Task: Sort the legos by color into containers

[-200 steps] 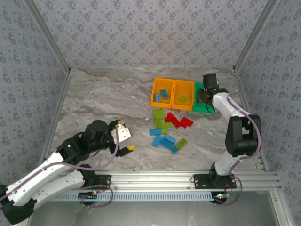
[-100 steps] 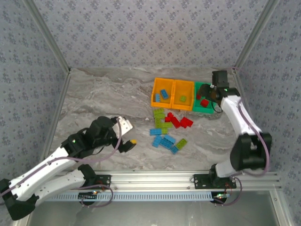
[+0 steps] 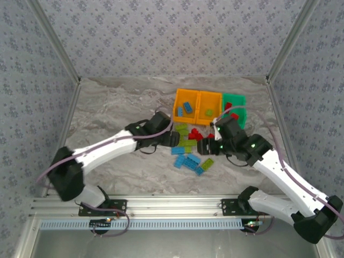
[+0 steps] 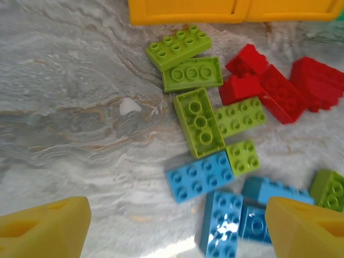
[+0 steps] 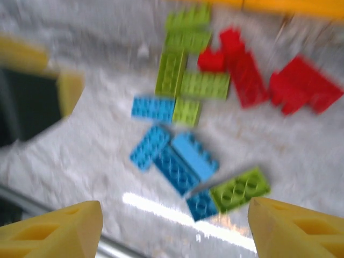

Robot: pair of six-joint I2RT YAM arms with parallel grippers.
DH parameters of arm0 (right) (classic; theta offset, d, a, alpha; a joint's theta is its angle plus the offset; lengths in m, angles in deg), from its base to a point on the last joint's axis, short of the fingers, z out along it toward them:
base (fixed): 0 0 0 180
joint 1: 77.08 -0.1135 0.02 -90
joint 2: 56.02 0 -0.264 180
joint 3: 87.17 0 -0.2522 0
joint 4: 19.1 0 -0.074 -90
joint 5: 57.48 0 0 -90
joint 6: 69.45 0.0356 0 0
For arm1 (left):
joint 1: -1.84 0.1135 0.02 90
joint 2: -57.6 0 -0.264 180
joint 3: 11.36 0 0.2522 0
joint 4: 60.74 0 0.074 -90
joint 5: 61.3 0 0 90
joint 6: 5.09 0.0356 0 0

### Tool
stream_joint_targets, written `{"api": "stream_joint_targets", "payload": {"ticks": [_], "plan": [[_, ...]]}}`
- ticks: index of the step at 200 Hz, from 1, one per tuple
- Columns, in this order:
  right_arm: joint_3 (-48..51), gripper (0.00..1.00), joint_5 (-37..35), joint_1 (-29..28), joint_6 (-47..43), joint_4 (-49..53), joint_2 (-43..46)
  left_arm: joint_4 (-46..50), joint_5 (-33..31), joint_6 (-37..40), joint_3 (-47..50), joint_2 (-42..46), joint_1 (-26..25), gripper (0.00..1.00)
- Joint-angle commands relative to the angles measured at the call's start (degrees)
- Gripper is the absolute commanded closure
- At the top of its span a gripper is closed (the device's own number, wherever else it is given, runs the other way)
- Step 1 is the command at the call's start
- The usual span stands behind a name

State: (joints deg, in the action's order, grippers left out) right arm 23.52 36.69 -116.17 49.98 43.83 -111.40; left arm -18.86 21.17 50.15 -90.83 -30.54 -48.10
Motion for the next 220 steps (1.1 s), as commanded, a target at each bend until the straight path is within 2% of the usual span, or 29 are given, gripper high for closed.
{"api": "stream_joint_targets", "payload": {"ticks": [1, 33, 66, 110, 141, 169, 202, 220], "plan": [[3.2, 0.25, -0.4, -2.6, 4.3, 3.7, 2.3, -0.8, -1.1, -6.3, -5.6, -8.2, -0.1, 0.17], [4.3, 0.25, -2.9, -2.6, 4.9, 3.7, 3.9, -1.6, 1.1, -7.0, -12.4, -19.0, -0.2, 0.2], [4.1, 0.24, -3.8, -2.3, 4.1, 3.2, 4.4, -1.3, 0.7, -6.4, -16.3, -25.4, -0.1, 0.25], [4.9, 0.24, -3.6, -2.0, 4.5, 1.5, 4.3, -0.3, -0.6, -6.2, -16.5, -28.8, -0.2, 0.47], [4.9, 0.24, -3.8, -1.9, 5.1, 0.8, 4.3, -0.7, -0.5, -6.1, -15.4, -28.1, -0.1, 0.64], [4.2, 0.24, -4.2, -1.9, 5.9, 0.8, 4.4, -0.1, -1.1, -5.3, -14.5, -23.9, -0.1, 0.73], [3.5, 0.24, -6.6, -2.0, 8.0, 0.1, 6.7, 1.0, -1.1, -2.3, -16.7, -14.8, -2.4, 0.74], [3.9, 0.23, -9.9, -1.9, 9.0, -1.3, 9.4, 0.7, -3.1, 0.9, -21.0, -13.5, -4.3, 0.71]]}}
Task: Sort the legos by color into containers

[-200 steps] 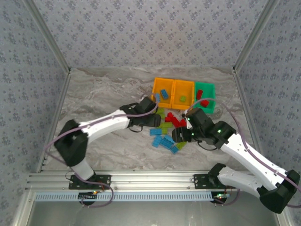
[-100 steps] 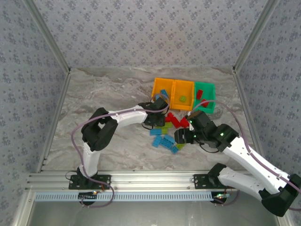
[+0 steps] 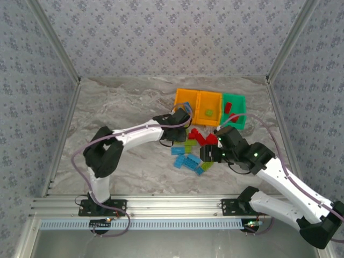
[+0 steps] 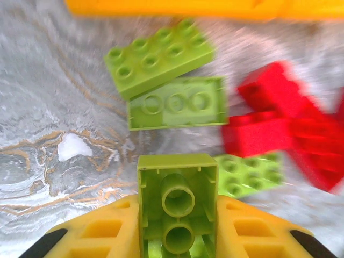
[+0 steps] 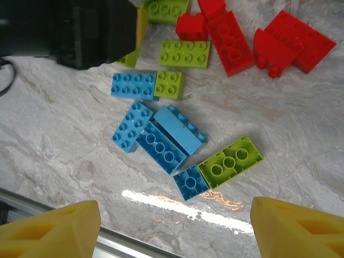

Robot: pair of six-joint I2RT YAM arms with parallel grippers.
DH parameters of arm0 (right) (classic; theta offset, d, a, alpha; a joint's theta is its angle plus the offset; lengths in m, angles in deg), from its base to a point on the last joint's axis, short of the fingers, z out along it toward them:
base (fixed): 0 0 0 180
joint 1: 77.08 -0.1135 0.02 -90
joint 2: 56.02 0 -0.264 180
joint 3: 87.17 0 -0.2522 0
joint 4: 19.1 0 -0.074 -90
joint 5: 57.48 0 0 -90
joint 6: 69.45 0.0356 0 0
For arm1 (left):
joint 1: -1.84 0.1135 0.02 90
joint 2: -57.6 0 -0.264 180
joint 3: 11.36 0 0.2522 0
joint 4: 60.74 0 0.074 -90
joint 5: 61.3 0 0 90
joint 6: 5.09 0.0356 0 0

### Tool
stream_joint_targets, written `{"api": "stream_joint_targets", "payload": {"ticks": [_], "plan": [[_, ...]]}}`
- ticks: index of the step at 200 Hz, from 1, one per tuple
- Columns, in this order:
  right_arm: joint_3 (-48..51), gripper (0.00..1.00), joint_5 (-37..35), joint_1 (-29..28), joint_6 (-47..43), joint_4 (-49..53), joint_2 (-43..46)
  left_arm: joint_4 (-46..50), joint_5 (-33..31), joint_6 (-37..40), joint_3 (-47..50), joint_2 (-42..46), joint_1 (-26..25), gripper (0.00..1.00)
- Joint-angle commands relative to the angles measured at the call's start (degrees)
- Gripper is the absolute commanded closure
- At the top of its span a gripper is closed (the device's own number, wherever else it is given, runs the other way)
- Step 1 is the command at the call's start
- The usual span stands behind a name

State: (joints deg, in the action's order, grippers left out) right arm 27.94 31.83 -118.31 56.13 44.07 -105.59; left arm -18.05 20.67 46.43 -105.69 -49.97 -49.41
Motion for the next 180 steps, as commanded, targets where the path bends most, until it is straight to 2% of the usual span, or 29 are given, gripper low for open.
{"api": "stream_joint_targets", "payload": {"ticks": [1, 37, 60, 107, 124, 148, 168, 180], "plan": [[-0.4, 0.23, -5.3, 0.2, 3.0, -1.6, 3.8, -0.1, -2.7, 4.7, -6.5, 5.9, -3.0, 0.7], [1.6, 0.23, -9.0, 0.3, 5.7, -2.9, 9.2, -4.3, -7.1, 12.7, -18.0, -3.0, -3.1, 0.69], [2.3, 0.23, -8.4, 0.3, 6.9, -1.4, 10.4, -6.2, -6.2, 17.3, -30.0, -13.2, -2.5, 0.69], [1.6, 0.23, -6.7, 0.1, 8.3, 2.7, 11.1, 5.8, -6.5, 19.4, -65.3, -35.9, -0.3, 0.68], [1.8, 0.23, -6.7, 0.1, 8.6, 2.9, 11.8, 8.4, -5.2, 21.0, -74.3, -41.1, 0.0, 0.65], [2.4, 0.23, -6.7, 0.1, 9.0, 2.4, 12.2, 7.8, -1.7, 24.2, -77.1, -42.5, 0.0, 0.46], [3.1, 0.23, -6.5, 0.1, 9.3, 1.1, 12.1, 8.9, -1.2, 25.6, -77.1, -40.7, -0.4, 0.45], [3.3, 0.23, -6.4, 0.0, 9.3, 0.6, 11.9, 11.2, -0.5, 26.9, -76.9, -38.8, -0.9, 0.48]]}}
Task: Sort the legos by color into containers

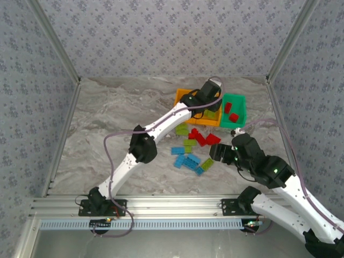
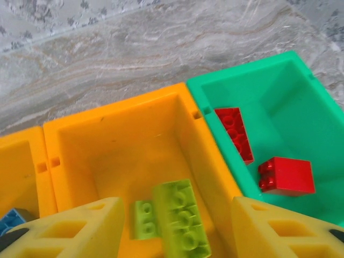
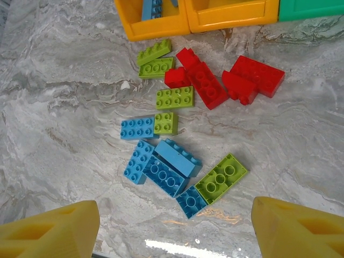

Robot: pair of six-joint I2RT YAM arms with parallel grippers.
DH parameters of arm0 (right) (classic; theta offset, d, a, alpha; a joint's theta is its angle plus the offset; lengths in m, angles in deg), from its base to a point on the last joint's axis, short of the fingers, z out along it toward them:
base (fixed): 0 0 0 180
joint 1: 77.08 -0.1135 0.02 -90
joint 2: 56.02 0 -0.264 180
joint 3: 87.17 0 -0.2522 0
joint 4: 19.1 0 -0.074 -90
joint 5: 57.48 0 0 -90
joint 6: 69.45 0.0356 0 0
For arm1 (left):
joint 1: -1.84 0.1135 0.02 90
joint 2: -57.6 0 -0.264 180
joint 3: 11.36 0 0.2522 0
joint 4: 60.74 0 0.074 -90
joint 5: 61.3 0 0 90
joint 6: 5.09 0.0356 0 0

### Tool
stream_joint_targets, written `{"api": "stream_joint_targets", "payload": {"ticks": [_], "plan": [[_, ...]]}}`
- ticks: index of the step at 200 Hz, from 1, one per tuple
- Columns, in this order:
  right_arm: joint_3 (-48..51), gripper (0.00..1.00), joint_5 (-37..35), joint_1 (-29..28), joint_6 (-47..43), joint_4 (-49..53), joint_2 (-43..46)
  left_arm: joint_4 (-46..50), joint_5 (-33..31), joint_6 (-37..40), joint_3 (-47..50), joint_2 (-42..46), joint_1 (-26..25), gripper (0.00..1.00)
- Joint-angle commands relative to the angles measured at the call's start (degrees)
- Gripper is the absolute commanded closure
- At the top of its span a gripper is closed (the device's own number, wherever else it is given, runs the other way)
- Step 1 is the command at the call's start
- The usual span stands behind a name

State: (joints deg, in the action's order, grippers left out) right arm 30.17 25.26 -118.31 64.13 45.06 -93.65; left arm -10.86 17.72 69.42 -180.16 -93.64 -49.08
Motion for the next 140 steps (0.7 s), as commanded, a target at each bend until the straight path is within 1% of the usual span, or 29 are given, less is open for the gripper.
{"api": "stream_joint_targets", "payload": {"ticks": [1, 15, 23, 28, 34, 56, 62, 69, 86, 104, 117, 127, 130, 140], "plan": [[1.1, 0.23, 0.1, 0.1, 1.3, -0.4, 0.0, 4.2, 2.6, 4.0, -2.4, 5.0, -1.3, 0.49], [0.9, 0.23, -0.2, 0.0, 1.3, -0.6, -0.2, 7.2, 4.0, 6.1, -0.6, 9.0, -2.0, 0.52], [0.6, 0.23, -0.4, 0.0, 1.0, -0.2, -0.6, 7.6, 4.6, 7.3, 3.4, 12.8, -2.6, 0.54], [0.4, 0.23, -0.6, -0.1, 0.8, 0.2, -0.9, 6.4, 4.7, 8.3, 7.6, 16.1, -2.8, 0.55], [0.2, 0.23, -1.1, 0.0, 0.4, 0.7, -1.3, 3.4, 4.8, 9.0, 15.8, 21.3, -3.2, 0.55], [0.2, 0.23, -2.3, -0.2, -0.8, 1.7, -3.7, -21.9, 6.9, 9.2, 53.2, 45.4, -3.6, 0.55], [0.3, 0.23, -2.2, -0.3, -1.1, 1.5, -4.7, -26.0, 7.1, 9.1, 60.2, 51.2, -3.7, 0.55], [0.6, 0.23, -1.9, -0.5, -1.6, 0.7, -6.1, -28.3, 6.9, 8.9, 66.7, 56.9, -3.8, 0.55], [1.3, 0.23, -0.7, -1.3, -3.3, -2.2, -10.4, -27.0, 4.5, 10.0, 77.2, 69.6, -5.1, 0.55], [1.2, 0.23, -0.4, -2.5, -5.0, -5.3, -16.7, -23.8, 3.3, 14.8, 86.6, 81.6, -8.1, 0.54], [0.9, 0.22, -0.6, -3.3, -6.9, -7.8, -21.8, -19.3, 6.6, 19.3, 91.2, 89.9, -9.6, 0.52], [0.3, 0.22, -0.7, -3.7, -7.1, -9.5, -25.9, -14.4, 11.6, 23.5, 94.1, 95.4, -9.7, 0.5], [0.0, 0.22, -0.6, -3.7, -9.0, -10.1, -27.1, -12.8, 13.3, 24.8, 94.9, 97.0, -9.8, 0.49], [-0.8, 0.21, -0.2, -3.9, -10.5, -11.8, -30.8, -8.0, 17.2, 29.4, 97.0, 101.8, -9.9, 0.45]]}}
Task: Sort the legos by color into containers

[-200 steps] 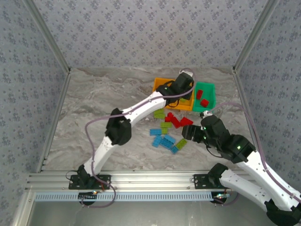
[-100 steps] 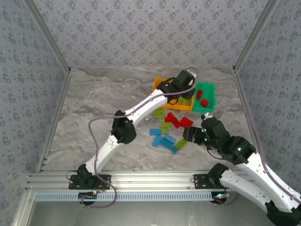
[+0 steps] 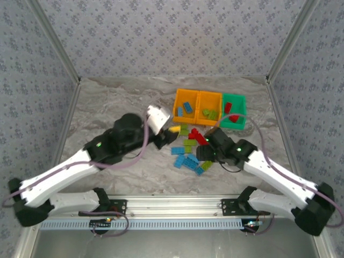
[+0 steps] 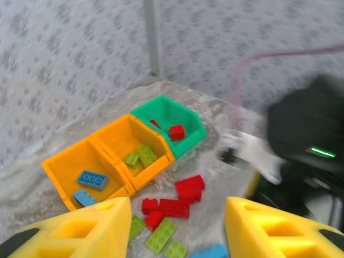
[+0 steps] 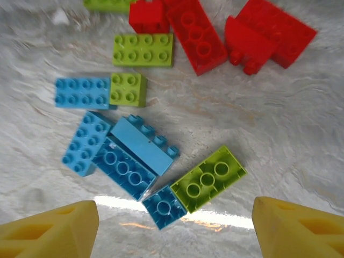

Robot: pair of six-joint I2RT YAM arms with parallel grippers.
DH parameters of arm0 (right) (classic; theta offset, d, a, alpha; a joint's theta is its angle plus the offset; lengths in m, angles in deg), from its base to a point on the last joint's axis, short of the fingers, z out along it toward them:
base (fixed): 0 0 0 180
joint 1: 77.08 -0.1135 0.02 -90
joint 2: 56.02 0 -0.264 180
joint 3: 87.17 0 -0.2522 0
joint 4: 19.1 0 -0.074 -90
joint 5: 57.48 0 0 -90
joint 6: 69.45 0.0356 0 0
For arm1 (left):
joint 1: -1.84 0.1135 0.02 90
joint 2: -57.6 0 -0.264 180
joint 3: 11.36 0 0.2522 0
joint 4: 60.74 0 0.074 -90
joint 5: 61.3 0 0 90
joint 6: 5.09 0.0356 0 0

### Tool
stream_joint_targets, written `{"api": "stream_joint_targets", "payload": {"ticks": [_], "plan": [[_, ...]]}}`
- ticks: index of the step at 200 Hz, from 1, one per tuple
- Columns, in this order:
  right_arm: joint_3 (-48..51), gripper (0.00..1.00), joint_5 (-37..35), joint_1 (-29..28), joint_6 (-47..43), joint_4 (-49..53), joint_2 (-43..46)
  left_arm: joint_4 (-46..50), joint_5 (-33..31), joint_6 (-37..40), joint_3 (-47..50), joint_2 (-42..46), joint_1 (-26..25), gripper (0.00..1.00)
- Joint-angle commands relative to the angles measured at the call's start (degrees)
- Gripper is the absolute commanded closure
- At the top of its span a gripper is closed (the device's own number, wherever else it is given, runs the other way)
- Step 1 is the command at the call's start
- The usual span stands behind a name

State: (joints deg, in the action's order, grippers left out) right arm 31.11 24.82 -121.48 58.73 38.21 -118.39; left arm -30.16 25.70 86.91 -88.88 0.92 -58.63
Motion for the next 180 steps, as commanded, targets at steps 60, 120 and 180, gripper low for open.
{"api": "stream_joint_targets", "payload": {"ticks": [60, 120, 180], "plan": [[-5.4, 0.19, 2.1, -1.9, -10.4, -7.5, -22.1, 24.9, 12.2, 25.1, 15.9, 25.8, -0.4, 0.07], [-4.0, 0.36, 2.9, -1.4, -9.7, -10.6, -27.3, 21.0, 13.7, 26.8, 20.2, 23.7, -0.4, 0.01], [-1.7, 0.57, -0.6, 0.1, -7.5, -11.2, -27.4, 20.0, 13.3, 27.1, 21.7, 23.3, -0.2, 0.01]]}}
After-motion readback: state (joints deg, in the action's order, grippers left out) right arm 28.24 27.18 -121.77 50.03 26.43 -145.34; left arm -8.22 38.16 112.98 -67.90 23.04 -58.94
